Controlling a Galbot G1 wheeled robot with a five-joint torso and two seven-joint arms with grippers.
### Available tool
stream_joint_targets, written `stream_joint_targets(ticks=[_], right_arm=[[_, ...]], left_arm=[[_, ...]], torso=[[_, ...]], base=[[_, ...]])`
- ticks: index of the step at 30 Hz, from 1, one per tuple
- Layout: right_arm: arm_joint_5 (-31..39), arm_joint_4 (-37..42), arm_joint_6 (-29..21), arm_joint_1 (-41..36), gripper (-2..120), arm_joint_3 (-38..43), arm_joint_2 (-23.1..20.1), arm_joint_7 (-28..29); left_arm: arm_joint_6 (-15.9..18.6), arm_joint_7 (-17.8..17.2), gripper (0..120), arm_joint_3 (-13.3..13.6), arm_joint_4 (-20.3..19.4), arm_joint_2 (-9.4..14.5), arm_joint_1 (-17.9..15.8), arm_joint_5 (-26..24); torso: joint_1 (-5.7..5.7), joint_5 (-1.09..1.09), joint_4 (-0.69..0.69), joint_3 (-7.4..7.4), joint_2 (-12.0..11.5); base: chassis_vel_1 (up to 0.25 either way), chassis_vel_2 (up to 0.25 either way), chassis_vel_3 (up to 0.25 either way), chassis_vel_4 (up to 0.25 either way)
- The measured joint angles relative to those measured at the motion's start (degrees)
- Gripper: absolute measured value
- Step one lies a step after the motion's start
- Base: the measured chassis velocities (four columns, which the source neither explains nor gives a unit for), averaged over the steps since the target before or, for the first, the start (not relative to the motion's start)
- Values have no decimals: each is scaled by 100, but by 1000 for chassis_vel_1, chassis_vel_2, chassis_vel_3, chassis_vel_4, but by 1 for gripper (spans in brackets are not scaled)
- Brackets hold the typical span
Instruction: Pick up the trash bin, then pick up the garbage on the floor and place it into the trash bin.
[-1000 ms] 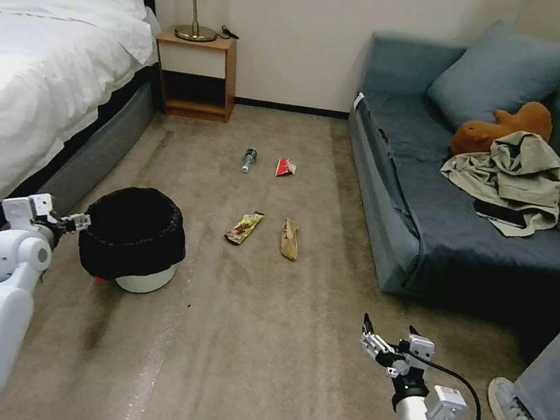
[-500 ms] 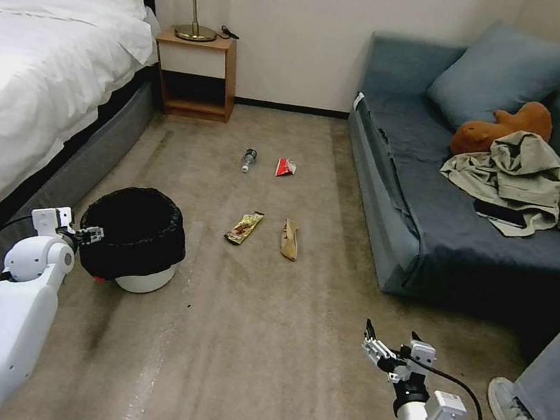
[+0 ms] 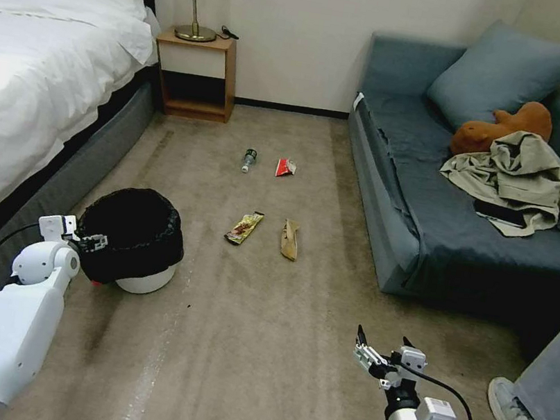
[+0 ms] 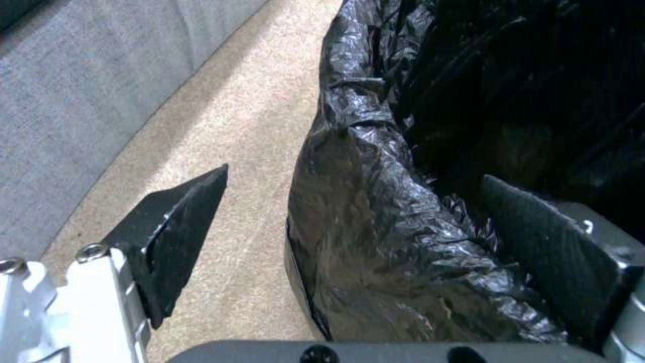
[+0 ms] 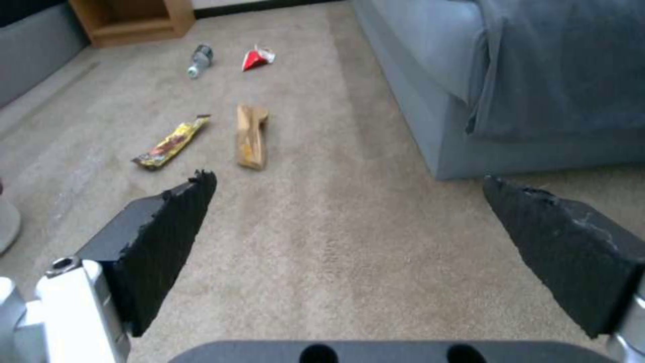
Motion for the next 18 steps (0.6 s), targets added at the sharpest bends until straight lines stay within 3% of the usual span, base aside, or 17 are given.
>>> stream_joint_targets(ticks=[15, 18], right_arm=[[101, 134, -26, -51, 100, -108, -24, -9], [109, 127, -41, -29, 100, -133, -26, -13]], left_arm=[[0, 111, 44, -63, -5, -7, 79, 114], [73, 169, 33, -106, -22, -3, 173, 162]], torso=[[-1, -2, 0, -1, 2], [0, -26, 5, 4, -2]], base=[[0, 0, 0, 0], [0, 0, 0, 0]])
